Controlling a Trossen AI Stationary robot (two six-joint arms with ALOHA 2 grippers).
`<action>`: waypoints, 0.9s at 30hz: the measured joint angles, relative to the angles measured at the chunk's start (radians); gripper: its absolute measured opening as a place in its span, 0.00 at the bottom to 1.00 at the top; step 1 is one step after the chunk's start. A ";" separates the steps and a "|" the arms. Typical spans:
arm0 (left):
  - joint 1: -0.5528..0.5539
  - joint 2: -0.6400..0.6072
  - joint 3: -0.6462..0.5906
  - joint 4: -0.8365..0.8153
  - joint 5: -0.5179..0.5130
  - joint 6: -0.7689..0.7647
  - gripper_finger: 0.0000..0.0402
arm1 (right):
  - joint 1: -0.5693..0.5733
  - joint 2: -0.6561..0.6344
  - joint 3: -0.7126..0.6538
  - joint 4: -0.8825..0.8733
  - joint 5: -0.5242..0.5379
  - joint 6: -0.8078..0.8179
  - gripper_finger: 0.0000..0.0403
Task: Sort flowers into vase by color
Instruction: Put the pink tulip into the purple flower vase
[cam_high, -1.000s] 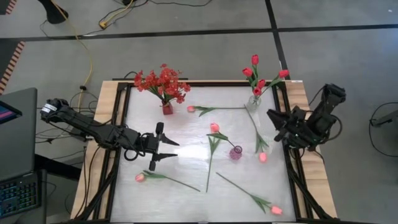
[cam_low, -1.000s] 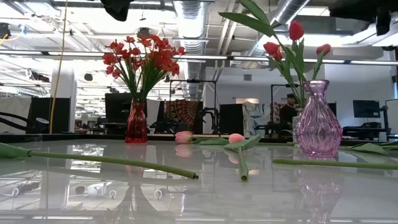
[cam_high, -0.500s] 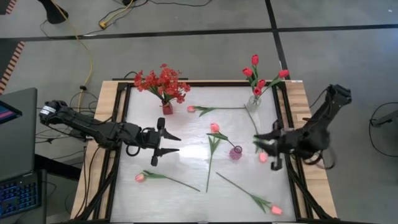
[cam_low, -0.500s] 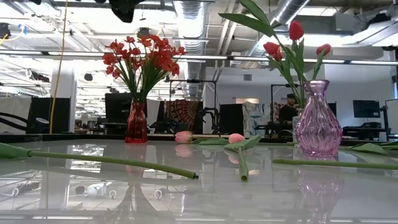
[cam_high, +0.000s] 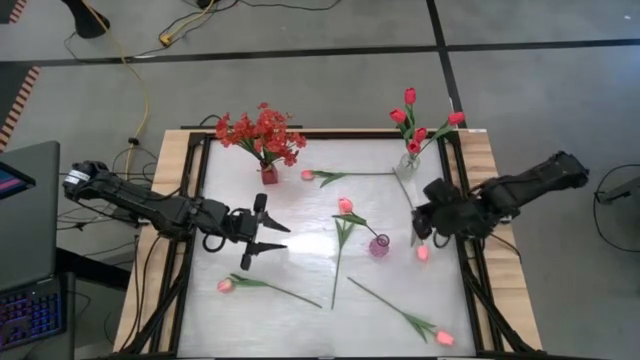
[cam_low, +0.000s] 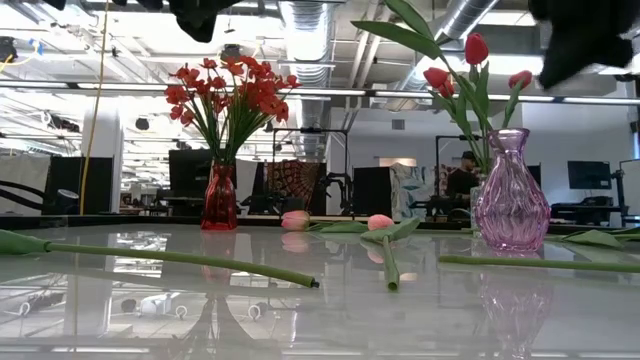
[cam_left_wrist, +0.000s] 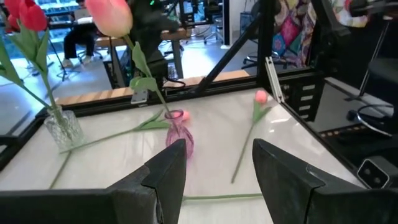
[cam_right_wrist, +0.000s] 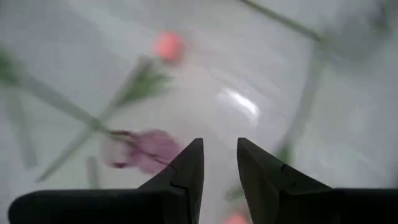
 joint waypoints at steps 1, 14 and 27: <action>0.000 0.000 0.000 -0.002 0.000 0.008 0.43 | -0.030 0.000 -0.016 -0.028 -0.020 0.031 0.31; 0.043 0.000 0.000 0.002 -0.009 0.020 0.43 | -0.483 0.010 -0.310 0.272 -0.326 -0.270 0.31; 0.052 0.000 0.000 -0.001 -0.002 0.003 0.43 | -0.656 0.212 -0.383 0.406 -0.373 -0.448 0.32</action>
